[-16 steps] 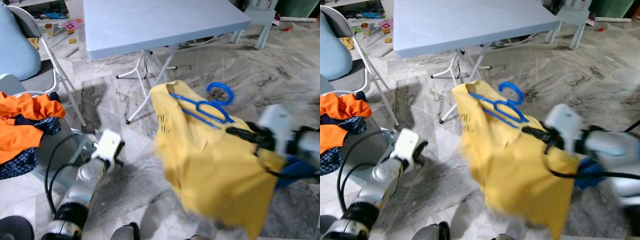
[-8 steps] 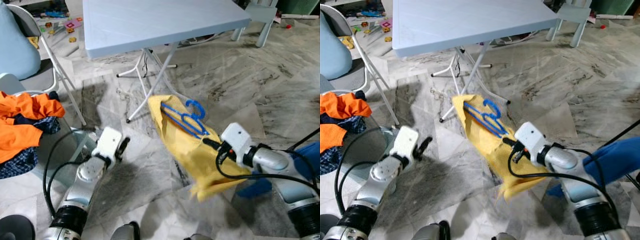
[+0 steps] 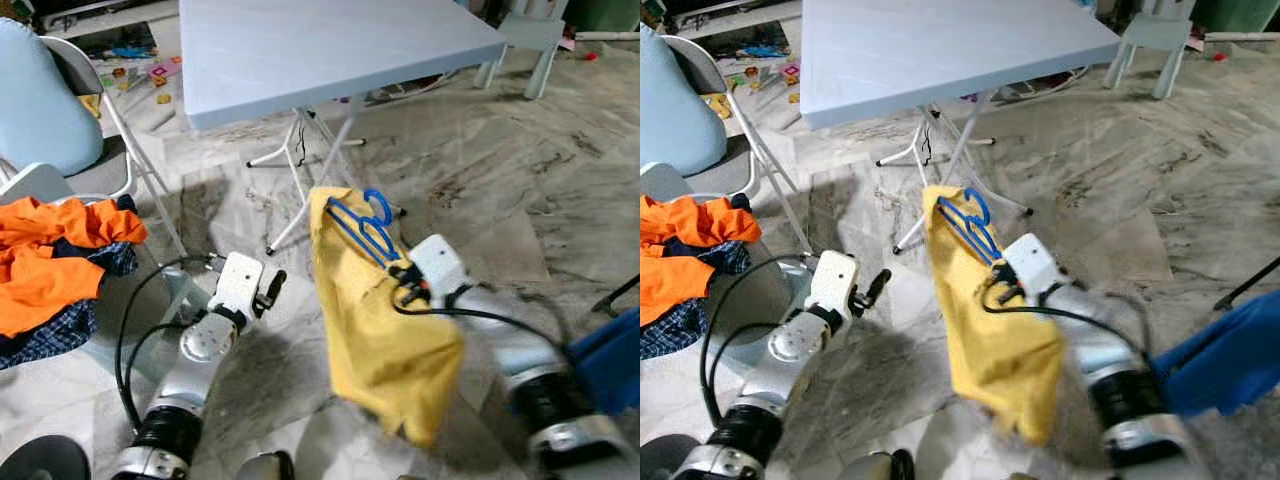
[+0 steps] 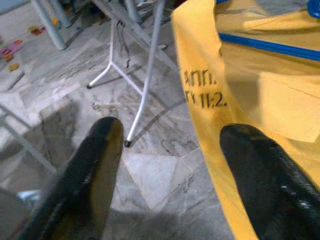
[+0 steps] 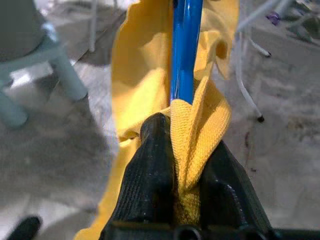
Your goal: Hang hanger
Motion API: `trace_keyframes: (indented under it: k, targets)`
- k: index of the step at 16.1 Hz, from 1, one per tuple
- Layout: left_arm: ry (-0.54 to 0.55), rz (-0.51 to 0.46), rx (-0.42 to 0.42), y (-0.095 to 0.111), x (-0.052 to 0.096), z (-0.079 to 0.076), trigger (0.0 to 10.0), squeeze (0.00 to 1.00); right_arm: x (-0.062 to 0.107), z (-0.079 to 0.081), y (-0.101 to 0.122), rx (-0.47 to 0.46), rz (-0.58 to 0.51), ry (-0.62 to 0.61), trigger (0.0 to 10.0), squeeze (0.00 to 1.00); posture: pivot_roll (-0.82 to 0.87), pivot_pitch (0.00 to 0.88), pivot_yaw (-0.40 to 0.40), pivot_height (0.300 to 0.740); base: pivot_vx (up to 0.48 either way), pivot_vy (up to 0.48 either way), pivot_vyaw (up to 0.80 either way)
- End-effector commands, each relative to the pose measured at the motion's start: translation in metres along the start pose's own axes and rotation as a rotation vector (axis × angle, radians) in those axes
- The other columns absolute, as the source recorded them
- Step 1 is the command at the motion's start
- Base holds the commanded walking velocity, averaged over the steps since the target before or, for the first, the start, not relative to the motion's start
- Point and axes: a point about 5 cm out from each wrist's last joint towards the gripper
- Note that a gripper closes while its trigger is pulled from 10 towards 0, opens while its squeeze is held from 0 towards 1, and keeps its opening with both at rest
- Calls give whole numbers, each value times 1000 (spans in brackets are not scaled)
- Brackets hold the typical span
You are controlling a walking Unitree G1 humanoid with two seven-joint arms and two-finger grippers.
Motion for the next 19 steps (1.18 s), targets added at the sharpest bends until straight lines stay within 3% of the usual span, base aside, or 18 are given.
trace_keyframes:
  k: [1,2,4,6,8,9,12,13,15,18,19]
  targets:
    - [84,33,28,-7,2,10,10000,1000,0,-2,2,-86,-45,-68,10000,0,-43,38,69,740,0,0,0]
    - [130,40,51,-9,2,13,10000,1000,0,-1,-3,-154,-63,-133,10000,0,-41,31,62,740,0,0,0]
    - [161,18,67,-8,3,14,10000,1000,6,-3,-11,-133,-91,-249,10000,0,-35,23,51,740,0,0,0]
    - [197,-5,86,-7,5,15,10000,1000,19,-7,-21,-231,-95,-338,10000,0,-44,21,52,740,0,0,0]
    - [223,-5,69,-7,5,14,10000,1000,37,-5,-27,-142,-101,-375,10000,0,-71,31,61,740,0,0,0]
    - [221,3,65,-8,6,11,10000,1000,51,0,-28,-139,-141,-363,10000,0,-94,35,68,740,0,0,0]
    - [186,-21,81,-7,12,2,10000,1000,70,0,-39,-156,-141,-431,10000,0,-118,39,79,740,0,0,0]
    - [162,-26,81,-7,17,-2,10000,0,78,0,-36,-170,-180,-439,10000,0,-119,40,83,740,0,0,0]
    - [87,-31,65,-8,38,-11,10000,0,93,7,-34,-235,-233,-390,10000,0,-116,40,92,740,0,0,0]
    - [32,-18,13,-22,58,-14,10000,0,104,20,-32,-248,-244,-282,10000,0,-107,51,84,740,0,0,0]
    - [35,-17,10,-22,61,-13,10000,0,112,39,-26,-174,-226,-67,10000,0,-109,60,76,740,0,0,0]
Point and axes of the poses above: a point about 5 cm out from each wrist's last joint towards the gripper, its own x axis pointing back from the gripper into the wrist, its own y axis along the axis of the wrist's last joint, z = x × y, and after that the axes turned 8 degrees about -x, right-handed
